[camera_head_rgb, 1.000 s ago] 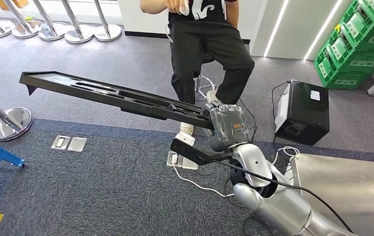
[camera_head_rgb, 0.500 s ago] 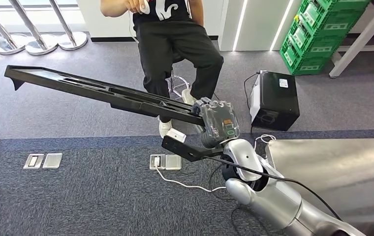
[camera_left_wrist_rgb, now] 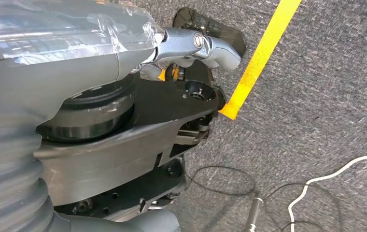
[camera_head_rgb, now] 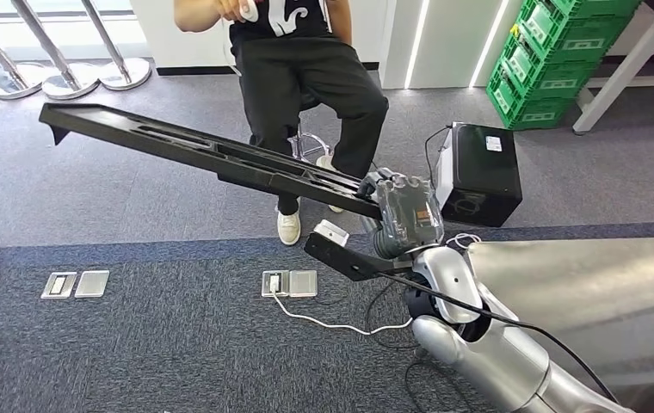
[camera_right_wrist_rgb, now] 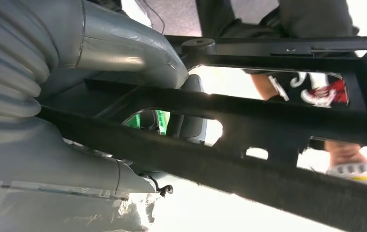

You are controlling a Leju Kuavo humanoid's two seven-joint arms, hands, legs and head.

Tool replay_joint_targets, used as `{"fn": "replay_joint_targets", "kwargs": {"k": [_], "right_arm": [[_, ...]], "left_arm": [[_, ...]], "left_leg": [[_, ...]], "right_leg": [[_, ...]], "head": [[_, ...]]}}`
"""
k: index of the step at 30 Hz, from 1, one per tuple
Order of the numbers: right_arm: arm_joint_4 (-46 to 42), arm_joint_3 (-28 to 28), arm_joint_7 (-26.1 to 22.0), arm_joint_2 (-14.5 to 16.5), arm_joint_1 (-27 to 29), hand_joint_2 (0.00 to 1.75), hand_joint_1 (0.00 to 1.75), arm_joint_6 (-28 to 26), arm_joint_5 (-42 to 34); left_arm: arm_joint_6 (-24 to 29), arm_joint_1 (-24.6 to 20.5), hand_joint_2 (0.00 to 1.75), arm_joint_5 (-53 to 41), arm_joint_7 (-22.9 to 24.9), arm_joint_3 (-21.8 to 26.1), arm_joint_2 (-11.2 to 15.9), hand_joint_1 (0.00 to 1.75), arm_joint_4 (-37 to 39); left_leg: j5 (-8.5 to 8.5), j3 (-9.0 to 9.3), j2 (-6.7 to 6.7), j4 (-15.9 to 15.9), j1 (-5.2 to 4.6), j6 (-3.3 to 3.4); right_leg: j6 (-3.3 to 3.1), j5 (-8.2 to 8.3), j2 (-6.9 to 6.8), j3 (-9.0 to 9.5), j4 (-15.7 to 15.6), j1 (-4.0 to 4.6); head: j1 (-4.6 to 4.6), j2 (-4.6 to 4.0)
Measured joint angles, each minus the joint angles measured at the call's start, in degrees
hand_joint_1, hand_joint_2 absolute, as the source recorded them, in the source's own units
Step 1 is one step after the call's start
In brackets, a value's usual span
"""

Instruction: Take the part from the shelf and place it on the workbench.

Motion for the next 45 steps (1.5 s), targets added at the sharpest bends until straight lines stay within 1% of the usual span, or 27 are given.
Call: {"fn": "replay_joint_targets", "kwargs": {"k": [3, 5, 7, 8, 9, 10, 12, 13, 15, 17, 18, 20, 22, 23, 24, 25, 27, 29, 31, 33, 35, 37, 38, 39, 40, 43, 45], "right_arm": [[-0.25, -0.36, 0.11, -0.11, -0.09, 1.75, 1.75, -0.32, -0.08], [-0.41, -0.54, -0.05, -0.13, -0.21, 1.75, 1.75, -0.43, -0.14], [-0.45, -0.57, -0.24, -0.12, -0.24, 1.75, 1.75, -0.49, -0.25], [-0.45, -0.57, -0.26, -0.12, -0.21, 1.75, 1.75, -0.51, -0.32], [-0.45, -0.57, -0.27, -0.12, -0.19, 1.75, 1.75, -0.52, -0.36], [-0.45, -0.57, -0.28, -0.11, -0.18, 1.75, 1.75, -0.53, -0.40], [-0.46, -0.57, -0.31, -0.10, -0.18, 1.75, 1.75, -0.54, -0.43], [-0.46, -0.57, -0.32, -0.09, -0.19, 1.75, 1.75, -0.55, -0.43], [-0.49, -0.57, -0.33, -0.05, -0.22, 1.75, 1.75, -0.54, -0.44], [-0.54, -0.63, -0.32, -0.06, -0.20, 1.75, 1.75, -0.53, -0.44], [-0.56, -0.70, -0.32, -0.09, -0.18, 1.75, 1.75, -0.54, -0.43], [-0.60, -0.91, -0.32, -0.14, -0.14, 1.75, 1.75, -0.54, -0.35], [-0.61, -1.03, -0.32, -0.14, 0.01, 1.75, 1.75, -0.53, -0.25], [-0.61, -1.03, -0.32, -0.14, 0.17, 1.75, 1.75, -0.52, -0.20], [-0.61, -1.04, -0.32, -0.15, 0.31, 1.75, 1.75, -0.52, -0.15], [-0.61, -1.08, -0.32, -0.16, 0.41, 1.75, 1.75, -0.53, -0.09], [-0.61, -1.25, -0.40, -0.20, 0.44, 1.75, 1.75, -0.57, 0.06], [-0.61, -1.41, -0.64, -0.17, 0.42, 1.75, 1.75, -0.69, 0.12], [-0.61, -1.52, -0.82, -0.14, 0.44, 1.75, 1.75, -0.84, 0.11], [-0.61, -1.66, -0.86, -0.13, 0.42, 1.75, 1.75, -0.91, 0.12], [-0.61, -1.76, -0.91, -0.09, 0.36, 1.75, 1.75, -0.96, 0.14], [-0.61, -1.80, -0.94, -0.03, 0.43, 1.75, 1.75, -1.05, 0.14], [-0.61, -1.81, -0.94, -0.01, 0.52, 1.75, 1.75, -1.09, 0.15], [-0.61, -1.84, -0.93, -0.01, 0.60, 1.75, 1.75, -1.11, 0.19], [-0.61, -1.87, -0.92, -0.01, 0.64, 1.75, 1.75, -1.12, 0.27], [-0.61, -2.01, -0.88, -0.01, 0.66, 1.75, 1.75, -1.12, 0.64], [-0.62, -2.09, -0.84, 0.01, 0.69, 1.75, 1.75, -1.13, 0.79]], "left_arm": [[-0.01, -0.03, 1.75, 0.01, 0.00, -0.01, -0.01, 0.00, 0.00], [0.00, 0.01, 1.75, 0.02, 0.00, -0.01, -0.02, 0.00, 0.00], [0.05, 0.11, 1.75, 0.03, 0.00, -0.01, -0.02, 0.00, 0.00], [0.08, 0.18, 1.75, 0.04, 0.01, -0.01, -0.01, 0.00, 0.00], [0.08, 0.23, 1.75, 0.05, 0.01, -0.01, -0.01, 0.00, 0.00], [0.06, 0.25, 1.75, 0.05, 0.02, -0.01, -0.01, 0.00, 0.00], [0.02, 0.25, 1.75, 0.05, 0.03, -0.01, 0.00, 0.00, 0.00], [0.01, 0.24, 1.75, 0.05, 0.03, -0.01, 0.00, 0.00, 0.00], [0.04, 0.24, 1.75, 0.06, 0.07, -0.01, -0.01, 0.00, 0.00], [0.07, 0.21, 1.75, 0.06, 0.09, -0.02, -0.02, 0.00, 0.00], [0.04, 0.17, 1.75, 0.05, 0.09, -0.02, -0.02, 0.00, 0.00], [0.00, 0.09, 1.75, 0.04, 0.09, -0.01, -0.02, 0.00, 0.00], [0.10, 0.11, 1.75, 0.03, 0.09, -0.02, -0.02, 0.00, 0.00], [0.17, 0.13, 1.75, 0.03, 0.09, -0.02, -0.02, 0.00, 0.00], [0.23, 0.12, 1.75, 0.02, 0.09, -0.02, -0.02, 0.00, 0.00], [0.26, 0.10, 1.75, 0.01, 0.12, -0.02, -0.03, 0.00, 0.00], [0.32, 0.06, 1.75, -0.02, 0.20, -0.03, -0.04, 0.00, 0.00], [0.35, 0.02, 1.75, -0.03, 0.30, -0.03, -0.04, 0.00, 0.00], [0.30, 0.00, 1.75, -0.03, 0.37, -0.04, -0.05, 0.00, 0.00], [0.25, -0.02, 1.75, -0.04, 0.41, -0.05, -0.07, 0.00, 0.00], [0.23, -0.05, 1.75, -0.05, 0.42, -0.07, -0.07, 0.00, 0.00], [0.23, 0.02, 1.75, -0.04, 0.42, -0.07, -0.07, 0.00, 0.00], [0.23, 0.08, 1.75, -0.04, 0.42, -0.07, -0.07, 0.00, 0.00], [0.24, 0.12, 1.75, -0.03, 0.45, -0.07, -0.07, 0.00, 0.00], [0.25, 0.14, 1.75, -0.02, 0.49, -0.07, -0.07, 0.00, 0.00], [0.37, 0.11, 1.75, -0.01, 0.60, -0.08, -0.06, 0.00, 0.00], [0.40, 0.11, 1.75, -0.01, 0.72, -0.10, -0.05, 0.00, 0.00]], "left_leg": [[-1.18, -0.06, -0.08, 1.18, 0.26, -0.92], [-4.44, -2.16, -1.30, 6.52, 0.42, -1.27], [-7.78, -5.77, -2.04, 14.11, 0.41, -1.43], [-8.23, -7.03, -2.17, 16.47, 0.42, -1.48], [-7.53, -7.40, -2.22, 16.82, 0.44, -1.49], [-5.77, -6.73, -2.29, 14.92, 0.49, -1.45], [-1.45, -3.63, -3.21, 7.33, 0.64, -1.18], [-0.19, -2.30, -3.85, 3.95, 0.71, -1.01], [0.29, -1.39, -4.66, 1.13, 0.60, -0.60], [0.51, -1.35, -4.16, 0.74, 0.51, -0.01], [0.68, -1.24, -3.86, 0.50, 0.55, 0.36], [0.97, -1.06, -3.19, 0.05, 0.67, 0.96], [0.95, -1.06, -2.55, 0.03, 0.57, 1.18], [0.91, -1.06, -2.22, 0.04, 0.53, 1.19], [0.86, -1.04, -1.90, 0.06, 0.52, 1.19], [0.80, -0.98, -1.61, 0.07, 0.52, 1.15], [0.57, -0.76, -1.06, 0.11, 0.48, 0.85], [0.33, -0.65, -0.60, 0.22, 0.26, 0.35], [0.23, -0.58, -0.12, 0.21, 0.09, -0.22], [-0.37, -0.50, 0.01, 0.66, 0.24, -0.86], [-2.94, -1.83, -0.91, 4.46, 0.43, -1.28], [-6.62, -5.17, -1.93, 11.92, 0.47, -1.42], [-7.67, -6.77, -2.11, 15.12, 0.46, -1.47], [-7.64, -7.64, -2.20, 16.64, 0.46, -1.46], [-6.50, -7.51, -2.24, 15.99, 0.46, -1.40], [-0.58, -3.37, -3.57, 5.69, 0.57, -0.88], [0.70, -1.92, -4.74, 1.44, 0.53, -0.50]], "right_leg": [[-1.13, 0.26, 0.92, 0.14, -0.51, -0.11], [-1.81, 0.43, 1.42, 0.29, -0.78, -0.29], [-2.16, 0.41, 2.02, 0.29, -0.73, -0.21], [-2.20, 0.39, 2.40, 0.30, -0.67, -0.17], [-2.21, 0.36, 2.83, 0.30, -0.59, -0.16], [-2.17, 0.32, 3.28, 0.32, -0.46, -0.17], [-1.93, 0.12, 4.17, 0.32, -0.12, -0.14], [-1.71, 0.00, 4.59, 0.19, 0.12, -0.09], [-1.06, 0.02, 5.22, -0.20, 0.35, -0.14], [-0.31, 0.12, 5.47, -0.44, 0.35, -0.41], [0.01, -0.28, 5.00, -0.64, 0.85, -0.45], [0.52, -2.82, 3.39, -2.50, 5.08, -0.53], [0.91, -6.19, 2.31, -5.93, 12.36, -0.65], [1.04, -6.92, 2.13, -7.18, 14.97, -0.74], [1.12, -6.62, 2.00, -7.52, 15.69, -0.80], [1.12, -5.37, 1.84, -6.77, 14.24, -0.84], [0.87, -1.87, 0.71, -2.93, 6.72, -0.73], [0.28, -0.24, -0.27, -0.23, 1.04, -0.32], [-0.37, -0.31, 0.05, -0.07, 0.19, 0.09], [-1.09, -0.13, 0.67, 0.09, -0.18, -0.04], [-1.85, 0.07, 1.15, 0.39, -0.60, -0.26], [-2.25, 0.01, 1.71, 0.46, -0.60, -0.13], [-2.33, -0.02, 2.07, 0.47, -0.57, -0.06], [-2.36, -0.04, 2.48, 0.49, -0.52, 0.01], [-2.36, -0.08, 2.93, 0.53, -0.44, 0.05], [-2.10, -0.29, 4.19, 0.50, -0.04, 0.14], [-1.61, -0.30, 4.85, 0.06, 0.22, 0.12]], "head": [[-0.53, 0.00], [-1.19, 0.00], [-1.99, 0.00], [-2.23, 0.00], [-2.40, 0.00], [-2.57, 0.00], [-2.98, 0.00], [-3.11, 0.00], [-3.04, 0.00], [-2.85, 0.00], [-2.75, 0.00], [-2.09, 0.00], [-1.31, 0.00], [-1.06, 0.00], [-0.87, 0.00], [-0.64, 0.00], [-0.03, 0.00], [0.35, 0.00], [0.14, 0.00], [-0.16, 0.00], [-0.68, 0.00], [-1.54, 0.00], [-1.88, 0.00], [-2.13, 0.00], [-2.31, 0.00], [-2.86, 0.00], [-2.88, 0.00]]}}
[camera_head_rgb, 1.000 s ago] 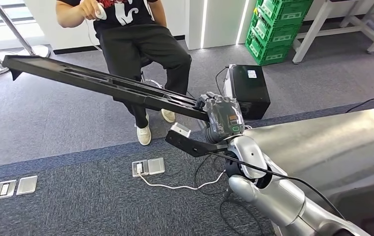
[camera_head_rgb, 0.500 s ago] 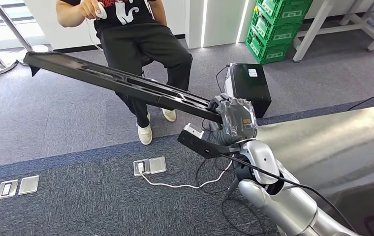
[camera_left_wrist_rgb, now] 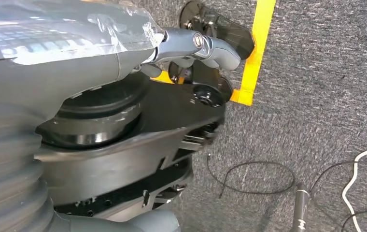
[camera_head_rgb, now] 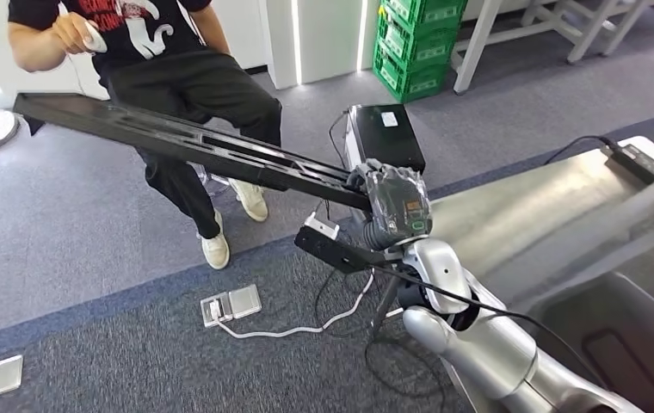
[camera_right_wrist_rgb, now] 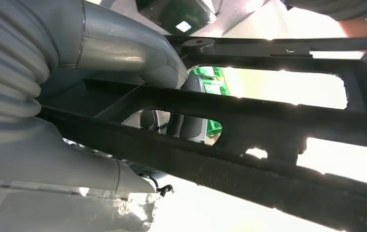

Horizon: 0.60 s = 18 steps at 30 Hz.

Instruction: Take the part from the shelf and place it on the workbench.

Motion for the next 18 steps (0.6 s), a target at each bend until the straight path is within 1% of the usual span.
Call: {"fn": "replay_joint_targets", "kwargs": {"k": [1, 2, 3, 4, 5, 6, 7, 8, 9, 10, 11, 12, 13, 14, 15, 16, 18], "right_arm": [[-0.01, -0.05, 0.01, -0.01, 0.03, 1.75, 1.75, -0.01, 0.04], [-0.01, -0.13, 0.02, -0.02, 0.06, 1.75, 1.75, -0.01, 0.06], [-0.01, -0.23, 0.02, -0.04, 0.10, 1.75, 1.75, -0.01, 0.08], [-0.02, -0.32, 0.01, -0.07, 0.09, 1.75, 1.75, -0.01, 0.11], [-0.02, -0.39, 0.01, -0.09, 0.07, 1.75, 1.75, -0.01, 0.13], [-0.03, -0.43, 0.00, -0.10, 0.09, 1.75, 1.75, -0.01, 0.14], [-0.03, -0.44, 0.00, -0.10, 0.13, 1.75, 1.75, -0.01, 0.14], [-0.03, -0.45, 0.01, -0.10, 0.22, 1.75, 1.75, -0.01, 0.14], [-0.03, -0.45, 0.01, -0.10, 0.32, 1.75, 1.75, -0.01, 0.13], [-0.03, -0.45, 0.02, -0.11, 0.38, 1.75, 1.75, -0.01, 0.13], [-0.03, -0.45, 0.05, -0.14, 0.40, 1.75, 1.75, -0.01, 0.14], [-0.03, -0.46, 0.09, -0.17, 0.40, 1.75, 1.75, -0.01, 0.14], [-0.03, -0.47, 0.11, -0.19, 0.37, 1.75, 1.75, 0.00, 0.15], [-0.07, -0.48, 0.14, -0.20, 0.33, 1.75, 1.75, 0.01, 0.16], [-0.10, -0.48, 0.14, -0.19, 0.30, 1.75, 1.75, 0.02, 0.16], [-0.14, -0.50, 0.15, -0.20, 0.28, 1.75, 1.75, 0.04, 0.17], [-0.20, -0.55, 0.20, -0.22, 0.27, 1.75, 1.75, 0.05, 0.18]], "left_arm": [[0.05, 0.00, 1.75, 0.00, 0.08, -0.01, 0.00, 0.00, 0.00], [0.11, -0.02, 1.75, 0.00, 0.16, -0.02, 0.00, 0.00, 0.00], [0.17, -0.04, 1.75, 0.00, 0.22, -0.02, -0.01, 0.00, 0.00], [0.21, -0.07, 1.75, 0.00, 0.27, -0.02, -0.02, 0.00, 0.00], [0.21, -0.11, 1.75, 0.00, 0.30, -0.02, -0.03, 0.00, 0.00], [0.21, -0.12, 1.75, 0.00, 0.31, -0.02, -0.03, 0.00, 0.00], [0.21, -0.10, 1.75, 0.00, 0.31, -0.02, -0.03, 0.00, 0.00], [0.23, -0.07, 1.75, 0.00, 0.31, -0.02, -0.03, 0.00, 0.00], [0.25, -0.05, 1.75, 0.00, 0.31, -0.02, -0.03, 0.00, 0.00], [0.28, -0.05, 1.75, 0.00, 0.31, -0.02, -0.03, 0.00, 0.00], [0.31, -0.06, 1.75, 0.00, 0.31, -0.02, -0.03, 0.00, 0.00], [0.31, -0.08, 1.75, 0.00, 0.31, -0.03, -0.03, 0.00, 0.00], [0.30, -0.09, 1.75, -0.01, 0.31, -0.03, -0.03, 0.00, 0.00], [0.28, -0.11, 1.75, -0.01, 0.32, -0.04, -0.03, 0.00, 0.00], [0.27, -0.12, 1.75, -0.01, 0.33, -0.04, -0.03, 0.00, 0.00], [0.27, -0.13, 1.75, -0.01, 0.36, -0.05, -0.03, 0.00, 0.00], [0.27, -0.13, 1.75, 0.00, 0.42, -0.09, -0.03, 0.00, 0.00]], "left_leg": [[-0.11, 0.07, -0.10, -0.43, -0.11, 0.19], [-0.04, 0.14, 0.15, -0.68, -0.16, 0.44], [0.12, 0.31, 0.45, -0.98, -0.15, 0.75], [0.29, 0.53, 0.76, -1.30, -0.08, 1.12], [0.43, 0.73, 1.10, -1.61, 0.01, 1.42], [0.48, 0.85, 1.43, -1.75, -0.01, 1.63], [0.46, 0.88, 1.74, -1.78, -0.05, 1.75], [0.44, 0.88, 2.08, -1.77, -0.09, 1.78], [0.40, 0.89, 2.40, -1.75, -0.12, 1.79], [0.35, 0.92, 2.71, -1.73, -0.14, 1.75], [0.27, 1.01, 2.97, -1.71, -0.13, 1.66], [0.14, 1.15, 3.20, -1.70, -0.13, 1.52], [-0.02, 1.27, 3.43, -1.66, -0.23, 1.30], [-0.16, 1.35, 3.62, -1.61, -0.34, 1.04], [-0.26, 1.43, 3.80, -1.59, -0.42, 0.77], [-0.33, 1.49, 4.00, -1.60, -0.50, 0.46], [-0.63, 1.69, 4.27, -1.43, -0.31, -0.20]], "right_leg": [[0.33, 0.08, 0.29, -0.20, 0.04, -0.09], [0.69, 0.16, 0.56, -0.29, -0.04, -0.23], [1.02, -0.01, 0.43, -0.35, 0.16, -0.34], [1.32, -0.63, -0.04, -0.68, 1.03, -0.38], [1.58, -1.80, -0.77, -1.52, 2.96, -0.39], [1.78, -3.44, -1.65, -2.95, 6.07, -0.50], [1.99, -5.18, -2.28, -4.84, 9.90, -0.59], [2.16, -6.47, -2.62, -6.63, 13.44, -0.72], [2.29, -6.83, -2.81, -7.74, 15.56, -0.83], [2.35, -6.14, -2.95, -7.80, 15.54, -0.90], [2.34, -4.49, -3.15, -6.63, 13.14, -0.93], [2.25, -2.40, -3.55, -4.58, 9.14, -0.92], [2.09, -0.96, -4.18, -2.54, 5.11, -0.75], [1.83, 0.01, -4.59, -0.98, 1.97, -0.58], [1.55, 0.29, -4.82, -0.15, 0.24, -0.38], [1.26, 0.09, -4.74, 0.00, -0.23, -0.14], [0.55, 0.24, -4.11, 0.07, -0.49, -0.11]], "head": [[0.07, 0.00], [0.17, 0.00], [0.23, 0.00], [0.39, 0.00], [0.70, 0.00], [1.06, 0.00], [1.48, 0.00], [1.77, 0.00], [1.99, 0.00], [2.20, 0.00], [2.44, 0.00], [2.73, 0.00], [3.02, 0.00], [3.23, 0.00], [3.25, 0.00], [3.15, 0.00], [2.87, 0.00]]}}
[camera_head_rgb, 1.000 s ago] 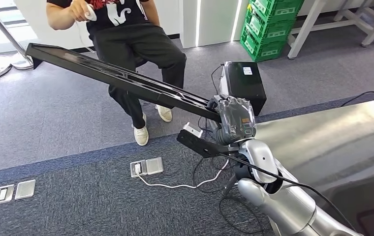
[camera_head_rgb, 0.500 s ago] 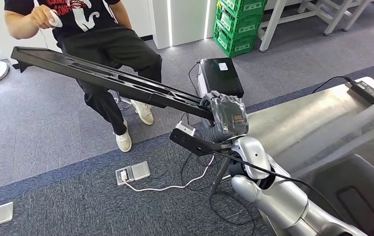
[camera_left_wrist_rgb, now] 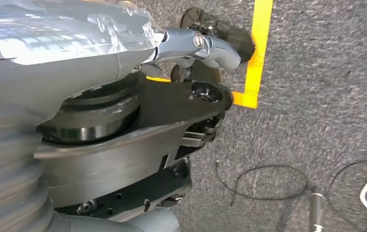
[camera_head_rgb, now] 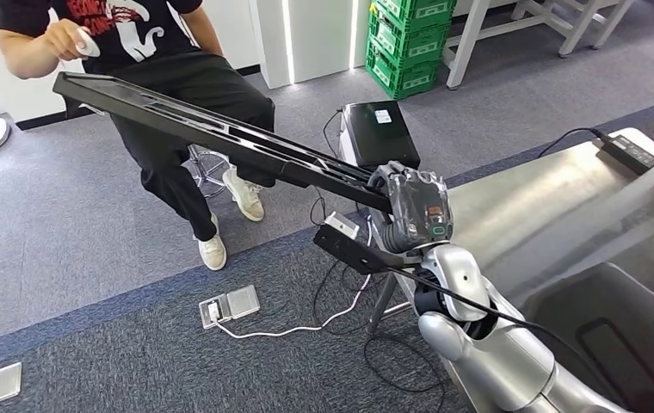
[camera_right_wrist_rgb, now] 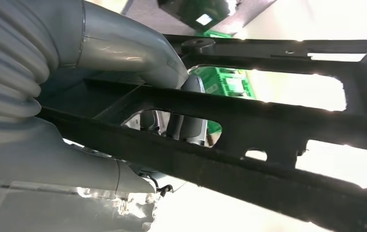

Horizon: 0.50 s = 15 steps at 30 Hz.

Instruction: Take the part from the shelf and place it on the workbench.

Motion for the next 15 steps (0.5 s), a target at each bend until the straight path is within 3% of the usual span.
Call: {"fn": "replay_joint_targets", "kwargs": {"k": [2, 5, 6, 7, 8, 11, 13, 15], "right_arm": [[-0.05, -0.04, 0.03, 0.01, -0.11, 1.75, 1.75, 0.01, 0.01], [-0.09, -0.05, 0.04, 0.07, -0.19, 1.75, 1.75, 0.01, -0.01], [-0.09, -0.05, 0.05, 0.07, -0.16, 1.75, 1.75, 0.01, -0.02], [-0.09, -0.05, 0.07, 0.07, -0.14, 1.75, 1.75, 0.01, -0.03], [-0.09, -0.05, 0.08, 0.07, -0.12, 1.75, 1.75, 0.02, -0.04], [-0.09, -0.05, 0.09, 0.07, -0.13, 1.75, 1.75, 0.03, -0.05], [-0.09, -0.05, 0.09, 0.09, -0.13, 1.75, 1.75, 0.03, -0.08], [-0.10, -0.07, 0.09, 0.08, -0.12, 1.75, 1.75, 0.02, -0.16]], "left_arm": [[0.09, 0.00, 1.75, 0.02, 0.09, -0.03, 0.00, 0.00, 0.00], [0.45, 0.16, 1.75, 0.06, 0.35, -0.03, 0.00, 0.00, 0.00], [0.52, 0.27, 1.75, 0.07, 0.41, -0.03, 0.00, 0.00, 0.00], [0.56, 0.37, 1.75, 0.07, 0.45, -0.03, 0.00, 0.00, 0.00], [0.58, 0.43, 1.75, 0.07, 0.48, -0.03, 0.00, 0.00, 0.00], [0.74, 0.46, 1.75, 0.07, 0.49, -0.03, 0.02, 0.00, 0.01], [0.88, 0.47, 1.75, 0.07, 0.51, -0.02, 0.02, 0.00, 0.02], [0.86, 0.46, 1.75, 0.07, 0.54, -0.02, 0.02, 0.00, 0.02]], "left_leg": [[-1.89, -0.75, -0.54, 2.55, 0.17, -0.51], [-7.27, -5.50, -1.60, 13.20, 0.19, -0.79], [-8.03, -6.88, -1.69, 15.95, 0.19, -0.82], [-7.67, -7.44, -1.73, 16.82, 0.19, -0.79], [-6.26, -6.98, -1.77, 15.48, 0.19, -0.70], [-0.50, -2.50, -3.29, 4.41, 0.28, -0.07], [0.43, -1.33, -4.33, 0.96, 0.21, 0.30], [0.59, -1.25, -3.99, 0.52, 0.09, 0.81]], "right_leg": [[-0.72, 0.20, 0.42, 0.23, -0.37, -0.16], [-1.33, 0.18, 1.13, 0.34, -0.42, -0.03], [-1.38, 0.15, 1.47, 0.35, -0.36, 0.07], [-1.41, 0.12, 1.85, 0.36, -0.28, 0.13], [-1.41, 0.08, 2.26, 0.39, -0.19, 0.16], [-1.14, -0.14, 3.41, 0.34, 0.22, 0.22], [-0.65, -0.13, 4.00, -0.03, 0.41, 0.22], [0.04, -0.01, 4.53, -0.23, 0.35, 0.06]], "head": [[-0.37, 0.00], [-1.55, 0.00], [-1.81, 0.00], [-2.01, 0.00], [-2.18, 0.00], [-2.70, 0.00], [-2.70, 0.00], [-2.57, 0.00]]}}
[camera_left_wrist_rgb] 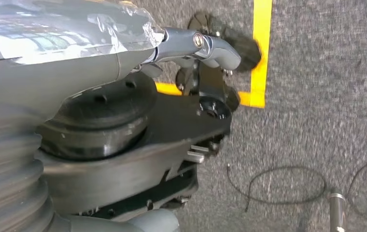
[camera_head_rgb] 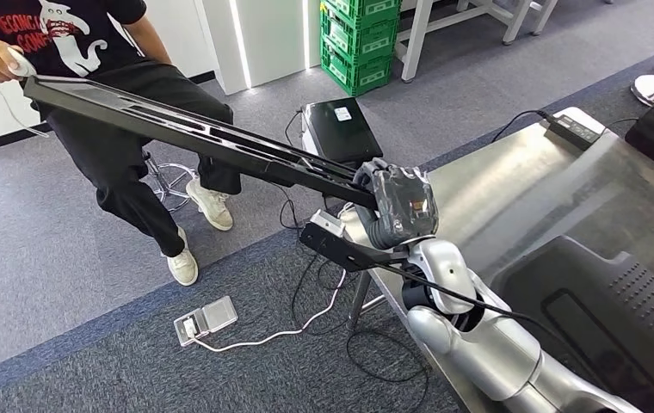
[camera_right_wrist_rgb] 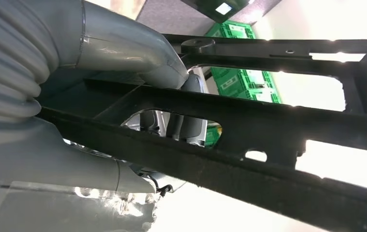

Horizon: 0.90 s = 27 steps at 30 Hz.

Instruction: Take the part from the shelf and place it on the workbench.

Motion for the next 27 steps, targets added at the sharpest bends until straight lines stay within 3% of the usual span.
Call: {"fn": "replay_joint_targets", "kwargs": {"k": [2, 3, 5, 7, 8, 9, 10, 12, 14, 17, 19, 21, 22, 23, 24, 26, 27], "right_arm": [[-0.01, -0.12, -0.05, -0.05, 0.03, 1.75, 1.75, -0.02, -0.13], [-0.01, -0.19, -0.09, -0.07, 0.03, 1.75, 1.75, -0.03, -0.18], [0.00, -0.28, -0.13, -0.07, 0.14, 1.75, 1.75, -0.01, -0.33], [0.01, -0.29, -0.04, -0.06, 0.36, 1.75, 1.75, 0.05, -0.52], [0.01, -0.30, 0.01, -0.09, 0.44, 1.75, 1.75, 0.11, -0.60], [0.01, -0.31, 0.07, -0.12, 0.47, 1.75, 1.75, 0.17, -0.64], [0.01, -0.32, 0.10, -0.15, 0.47, 1.75, 1.75, 0.22, -0.67], [-0.03, -0.34, 0.14, -0.18, 0.45, 1.75, 1.75, 0.30, -0.68], [-0.10, -0.37, 0.19, -0.20, 0.43, 1.75, 1.75, 0.32, -0.72], [-0.16, -0.45, 0.27, -0.24, 0.37, 1.75, 1.75, 0.32, -0.73], [-0.19, -0.46, 0.25, -0.20, 0.25, 1.75, 1.75, 0.32, -0.73], [-0.19, -0.44, 0.26, -0.16, 0.23, 1.75, 1.75, 0.32, -0.78], [-0.18, -0.42, 0.27, -0.16, 0.27, 1.75, 1.75, 0.32, -0.81], [-0.17, -0.41, 0.28, -0.16, 0.28, 1.75, 1.75, 0.32, -0.83], [-0.17, -0.40, 0.30, -0.16, 0.29, 1.75, 1.75, 0.32, -0.83], [-0.19, -0.40, 0.35, -0.16, 0.28, 1.75, 1.75, 0.31, -0.80], [-0.19, -0.40, 0.38, -0.16, 0.27, 1.75, 1.75, 0.31, -0.79]], "left_arm": [[-0.25, -0.06, 1.75, 0.00, 0.01, 0.01, -0.01, 0.00, -0.01], [-0.39, -0.09, 1.75, 0.00, 0.01, 0.01, -0.01, 0.00, -0.02], [-0.54, -0.07, 1.75, 0.00, 0.01, 0.01, -0.01, 0.00, -0.01], [-0.56, -0.03, 1.75, 0.00, 0.01, 0.01, 0.00, 0.00, -0.01], [-0.57, -0.04, 1.75, 0.00, 0.01, 0.01, 0.00, 0.00, -0.01], [-0.59, -0.05, 1.75, 0.00, 0.01, 0.01, -0.01, 0.00, -0.01], [-0.61, -0.07, 1.75, 0.00, 0.01, 0.01, -0.01, 0.00, -0.02], [-0.64, -0.11, 1.75, 0.00, 0.01, 0.02, -0.02, 0.00, -0.01], [-0.77, -0.12, 1.75, 0.00, 0.01, 0.03, -0.02, 0.00, -0.01], [-1.05, -0.12, 1.75, 0.00, 0.01, 0.02, -0.01, 0.00, -0.02], [-1.08, -0.11, 1.75, 0.00, 0.01, 0.02, -0.01, 0.00, -0.02], [-1.01, -0.04, 1.75, 0.00, 0.01, 0.03, -0.01, 0.00, -0.02], [-0.96, 0.00, 1.75, 0.00, 0.01, 0.03, -0.01, 0.00, -0.02], [-0.93, 0.02, 1.75, 0.00, 0.01, 0.03, -0.01, 0.00, -0.02], [-0.93, 0.02, 1.75, 0.00, 0.01, 0.03, -0.01, 0.00, -0.02], [-0.92, 0.04, 1.75, 0.00, 0.01, 0.03, 0.00, 0.00, -0.01], [-0.91, 0.05, 1.75, 0.00, 0.01, 0.03, 0.01, 0.00, 0.00]], "left_leg": [[0.37, 0.31, 0.62, -0.65, 0.11, 0.71], [0.53, 0.46, 0.96, -0.95, 0.18, 1.01], [0.58, 0.51, 1.60, -1.06, 0.06, 1.26], [0.54, 0.50, 2.24, -1.04, -0.07, 1.30], [0.49, 0.53, 2.52, -1.02, -0.09, 1.26], [0.42, 0.61, 2.75, -0.99, -0.09, 1.17], [0.30, 0.72, 2.97, -0.97, -0.09, 1.03], [0.06, 0.86, 3.38, -0.89, -0.31, 0.57], [-0.10, 0.96, 3.77, -0.87, -0.50, 0.02], [-1.13, 0.99, 3.83, 0.16, -0.22, -0.89], [-4.21, -0.93, 3.01, 5.11, -0.07, -1.24], [-7.64, -4.54, 2.44, 12.79, -0.08, -1.37], [-8.15, -5.81, 2.34, 15.21, -0.09, -1.39], [-7.55, -6.19, 2.29, 15.66, -0.09, -1.35], [-5.89, -5.50, 2.21, 13.82, -0.09, -1.23], [-1.77, -2.42, 1.36, 6.41, -0.12, -0.77], [-0.50, -1.11, 0.82, 3.10, -0.10, -0.54]], "right_leg": [[0.61, -0.99, -0.63, -0.52, 1.31, -0.11], [0.89, -2.30, -1.34, -1.47, 3.45, -0.16], [1.34, -5.81, -2.75, -4.88, 10.70, -0.40], [1.59, -7.13, -3.24, -7.33, 15.70, -0.70], [1.61, -6.17, -3.39, -7.01, 15.04, -0.79], [1.57, -4.47, -3.59, -5.66, 12.36, -0.82], [1.46, -2.48, -4.04, -3.61, 8.35, -0.80], [0.96, -0.37, -5.07, -0.34, 1.73, -0.40], [0.36, -0.41, -5.21, 0.46, -0.20, 0.07], [-0.66, -0.13, -4.36, 0.68, -0.74, -0.01], [-1.31, 0.05, -3.95, 0.93, -1.06, -0.16], [-1.63, 0.00, -3.40, 0.95, -1.01, -0.01], [-1.67, -0.03, -3.06, 0.96, -0.95, 0.09], [-1.70, -0.06, -2.67, 0.98, -0.86, 0.16], [-1.69, -0.10, -2.26, 1.00, -0.76, 0.20], [-1.52, -0.28, -1.49, 1.03, -0.48, 0.29], [-1.35, -0.37, -1.12, 0.93, -0.29, 0.34]], "head": [[0.23, 0.00], [0.55, 0.00], [1.37, 0.00], [1.84, 0.00], [2.03, 0.00], [2.25, 0.00], [2.53, 0.00], [2.99, 0.00], [2.91, 0.00], [2.55, 0.00], [1.97, 0.00], [1.13, 0.00], [0.84, 0.00], [0.65, 0.00], [0.48, 0.00], [0.07, 0.00], [-0.06, 0.00]]}}
